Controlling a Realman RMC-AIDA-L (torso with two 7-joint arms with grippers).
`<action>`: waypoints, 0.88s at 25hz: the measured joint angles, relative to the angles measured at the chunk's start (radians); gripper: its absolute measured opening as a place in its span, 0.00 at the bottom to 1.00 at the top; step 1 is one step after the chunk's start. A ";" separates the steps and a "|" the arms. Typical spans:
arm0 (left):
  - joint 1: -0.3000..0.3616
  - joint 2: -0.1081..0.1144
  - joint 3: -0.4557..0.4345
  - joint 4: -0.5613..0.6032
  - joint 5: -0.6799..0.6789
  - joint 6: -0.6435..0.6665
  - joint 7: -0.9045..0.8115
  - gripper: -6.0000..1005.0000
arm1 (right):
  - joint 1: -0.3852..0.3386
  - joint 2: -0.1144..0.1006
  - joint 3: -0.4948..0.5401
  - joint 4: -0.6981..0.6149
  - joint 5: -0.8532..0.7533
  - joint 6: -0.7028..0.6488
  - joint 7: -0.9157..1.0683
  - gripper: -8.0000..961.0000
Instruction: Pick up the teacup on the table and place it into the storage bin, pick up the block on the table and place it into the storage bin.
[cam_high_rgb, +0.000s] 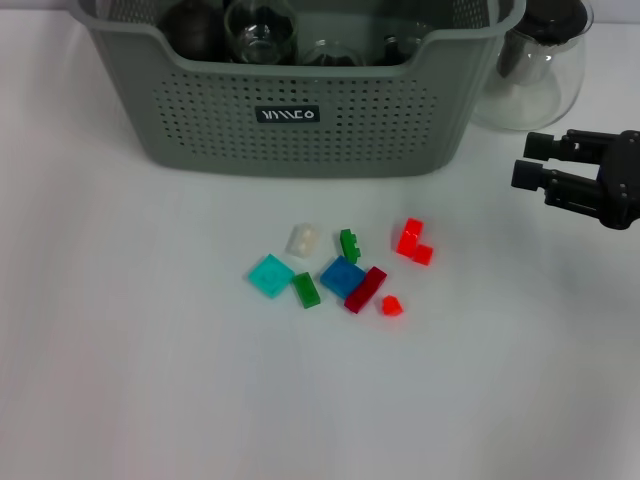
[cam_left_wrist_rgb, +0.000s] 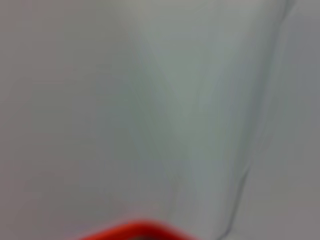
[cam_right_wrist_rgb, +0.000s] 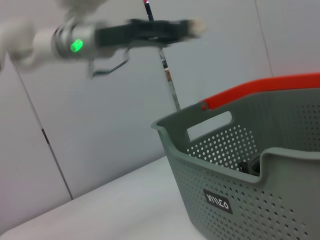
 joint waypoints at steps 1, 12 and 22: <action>-0.031 0.010 0.056 0.009 0.071 -0.049 -0.061 0.24 | 0.000 0.000 0.000 0.000 0.000 0.000 0.000 0.51; -0.250 -0.098 0.392 -0.198 0.759 -0.438 -0.374 0.27 | 0.005 0.003 0.000 -0.002 0.002 -0.003 0.004 0.51; -0.205 -0.129 0.376 -0.089 0.719 -0.436 -0.384 0.31 | 0.006 0.001 0.000 -0.006 0.002 -0.005 0.007 0.51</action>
